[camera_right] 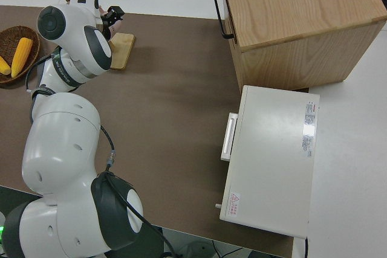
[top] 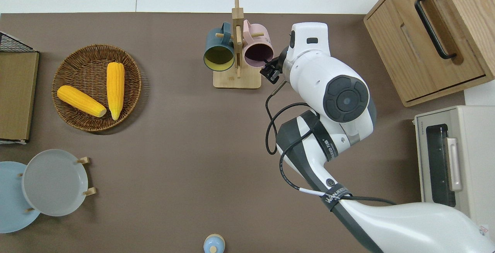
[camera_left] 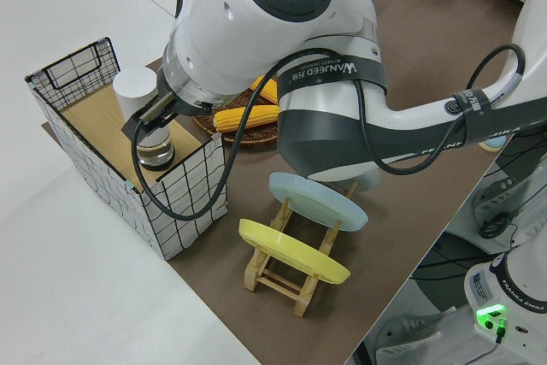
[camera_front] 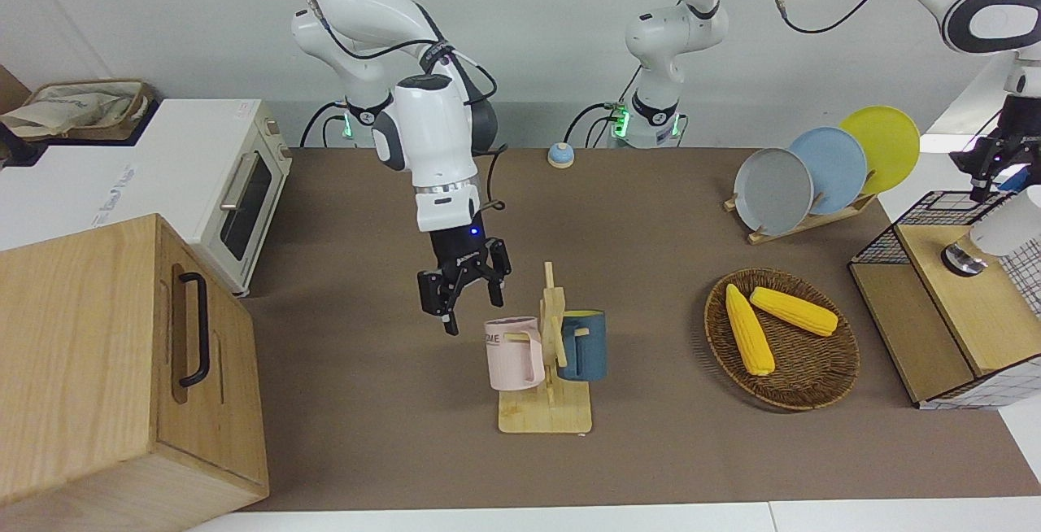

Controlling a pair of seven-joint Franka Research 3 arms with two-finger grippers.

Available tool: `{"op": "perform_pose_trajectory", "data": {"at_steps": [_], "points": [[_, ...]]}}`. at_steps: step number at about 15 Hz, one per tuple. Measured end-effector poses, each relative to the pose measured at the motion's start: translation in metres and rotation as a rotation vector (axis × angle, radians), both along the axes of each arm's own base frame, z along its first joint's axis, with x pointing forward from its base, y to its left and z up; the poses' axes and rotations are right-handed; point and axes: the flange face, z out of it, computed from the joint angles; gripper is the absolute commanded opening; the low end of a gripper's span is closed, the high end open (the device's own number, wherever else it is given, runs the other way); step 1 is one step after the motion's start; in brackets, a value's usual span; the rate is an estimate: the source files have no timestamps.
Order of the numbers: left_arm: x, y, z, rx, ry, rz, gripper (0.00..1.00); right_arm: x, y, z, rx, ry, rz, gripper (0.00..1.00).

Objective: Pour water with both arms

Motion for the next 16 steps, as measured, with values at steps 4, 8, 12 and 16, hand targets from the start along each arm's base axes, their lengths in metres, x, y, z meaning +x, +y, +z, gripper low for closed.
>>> {"op": "perform_pose_trajectory", "data": {"at_steps": [4, 8, 12, 16], "points": [[0.011, 0.006, -0.021, 0.004, -0.068, -0.010, 1.00, 0.002, 0.006, 0.000, -0.057, -0.033, 0.029, 0.973], [0.018, 0.007, -0.036, 0.011, -0.068, -0.012, 1.00, 0.004, 0.006, 0.004, -0.067, -0.045, 0.033, 0.839], [0.021, 0.007, -0.045, 0.023, -0.055, -0.032, 1.00, 0.007, 0.009, 0.003, -0.065, -0.048, 0.036, 0.699], [0.023, 0.006, -0.050, 0.016, -0.053, -0.035, 1.00, 0.008, 0.009, 0.002, -0.063, -0.048, 0.034, 0.632]]}}
